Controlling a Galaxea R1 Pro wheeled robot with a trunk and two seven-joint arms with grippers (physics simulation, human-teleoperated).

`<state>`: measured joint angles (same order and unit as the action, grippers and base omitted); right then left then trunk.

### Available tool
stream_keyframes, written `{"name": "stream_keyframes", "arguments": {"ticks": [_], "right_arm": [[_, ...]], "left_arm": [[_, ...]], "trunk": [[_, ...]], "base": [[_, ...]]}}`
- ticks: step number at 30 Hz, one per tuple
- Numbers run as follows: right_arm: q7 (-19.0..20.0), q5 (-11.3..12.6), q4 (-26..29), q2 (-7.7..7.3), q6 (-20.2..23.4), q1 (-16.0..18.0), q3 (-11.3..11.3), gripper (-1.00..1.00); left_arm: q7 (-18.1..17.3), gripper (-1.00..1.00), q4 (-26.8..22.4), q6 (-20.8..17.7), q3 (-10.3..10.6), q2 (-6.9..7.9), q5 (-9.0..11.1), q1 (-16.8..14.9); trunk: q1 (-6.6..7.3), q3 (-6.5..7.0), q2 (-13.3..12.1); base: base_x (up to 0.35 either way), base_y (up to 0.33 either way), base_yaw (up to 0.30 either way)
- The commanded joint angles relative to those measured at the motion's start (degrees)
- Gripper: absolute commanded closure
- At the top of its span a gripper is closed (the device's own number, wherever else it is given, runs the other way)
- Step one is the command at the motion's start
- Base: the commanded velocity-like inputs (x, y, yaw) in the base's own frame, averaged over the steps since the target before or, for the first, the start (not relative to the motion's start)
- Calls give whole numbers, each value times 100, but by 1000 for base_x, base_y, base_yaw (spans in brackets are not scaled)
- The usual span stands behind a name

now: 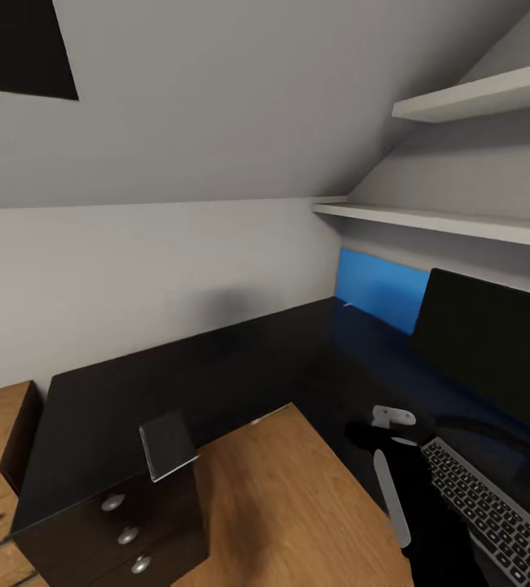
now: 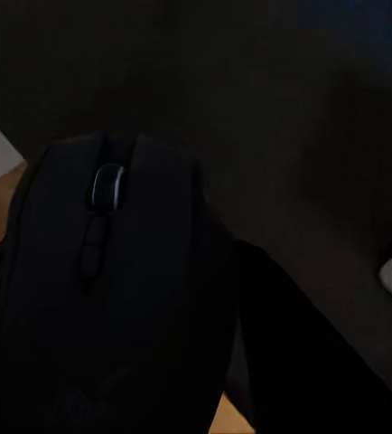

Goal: In the bedroom, organize the workspace by keeping the computer under the desk, ensuring the monitor is on the desk, placing the keyboard on the desk next to the monitor, placing the mouse on the desk next to the keyboard, moving the folder from the swivel chair onto the desk next to the mouse, stacking the notebook on top of the folder with the pen on top of the notebook, and positioning the swivel chair next to the desk.

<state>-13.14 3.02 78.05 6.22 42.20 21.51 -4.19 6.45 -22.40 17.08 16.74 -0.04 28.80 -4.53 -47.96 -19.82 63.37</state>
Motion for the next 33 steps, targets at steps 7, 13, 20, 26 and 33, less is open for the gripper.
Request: {"name": "stream_keyframes", "arguments": {"ticks": [7,13,20,26,33], "right_arm": [[-18,42,-223,-15,-98,4,108,100],[-20,33,-493,-31,-397,8,358,100],[-18,29,-516,-39,-423,4,375,100],[-40,6,-620,-41,-429,7,377,100],[-127,-15,-869,-38,-436,10,306,100]], "left_arm": [[49,-100,-1,58,41,4,20,-4],[49,-100,-1,68,39,0,12,-4],[49,-100,-1,68,40,2,12,-4],[49,-100,-1,67,40,-1,12,-4],[49,-100,-1,71,40,-1,12,-4]], "trunk": [[0,-7,4],[0,-7,4],[0,-7,4],[0,-7,4],[0,-7,4]], "base": [[127,-167,-51],[135,-64,-3],[11,-32,0],[1,-253,0],[0,-204,0]]}}
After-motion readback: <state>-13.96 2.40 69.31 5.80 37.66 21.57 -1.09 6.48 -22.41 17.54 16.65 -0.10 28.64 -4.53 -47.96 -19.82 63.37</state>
